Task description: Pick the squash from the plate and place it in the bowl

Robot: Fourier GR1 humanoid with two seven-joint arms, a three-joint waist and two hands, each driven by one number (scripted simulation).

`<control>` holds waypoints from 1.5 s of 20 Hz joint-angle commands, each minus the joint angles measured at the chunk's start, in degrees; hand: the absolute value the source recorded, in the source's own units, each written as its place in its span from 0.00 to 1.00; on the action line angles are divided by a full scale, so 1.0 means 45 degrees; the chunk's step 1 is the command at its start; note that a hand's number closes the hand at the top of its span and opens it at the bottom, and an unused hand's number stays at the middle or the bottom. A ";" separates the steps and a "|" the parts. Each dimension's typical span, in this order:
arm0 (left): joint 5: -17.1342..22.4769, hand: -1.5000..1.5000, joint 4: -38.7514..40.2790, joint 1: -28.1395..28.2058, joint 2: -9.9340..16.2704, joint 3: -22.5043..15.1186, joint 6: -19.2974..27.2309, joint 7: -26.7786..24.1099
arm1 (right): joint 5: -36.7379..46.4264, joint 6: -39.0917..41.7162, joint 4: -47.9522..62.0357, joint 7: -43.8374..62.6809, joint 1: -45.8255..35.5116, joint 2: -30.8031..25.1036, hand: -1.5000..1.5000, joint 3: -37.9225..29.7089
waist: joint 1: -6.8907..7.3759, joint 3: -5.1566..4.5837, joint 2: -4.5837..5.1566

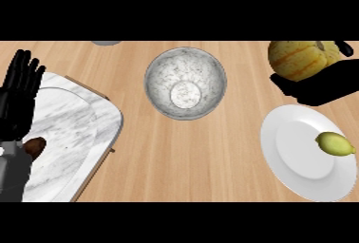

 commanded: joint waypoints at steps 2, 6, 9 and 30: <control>-0.0249 0.50 -0.0400 -0.0136 -0.0156 -0.0187 0.0294 0.0413 | 0.1084 -0.0455 0.2528 -0.0115 -0.1521 0.1448 1.00 0.1248 | 0.0014 0.0010 0.0029; 0.0057 0.50 -0.0409 0.0374 0.0065 0.0115 -0.0239 0.0170 | 0.2434 -0.1690 0.3633 -0.0471 -0.1402 0.3102 1.00 0.2408 | 0.0058 0.0011 0.0025; -0.0313 0.50 -0.0147 -0.0234 -0.0131 -0.0005 0.0305 0.0450 | 0.2998 -0.1913 0.4694 -0.0571 -0.1831 0.3890 1.00 0.2811 | -0.0077 0.0013 0.0016; -0.0323 0.50 0.0164 0.0089 -0.0524 -0.0091 -0.0174 -0.0393 | 0.3519 -0.9525 1.1346 -0.6266 -0.0670 0.6386 0.00 0.0864 | 0.0014 0.0029 0.0091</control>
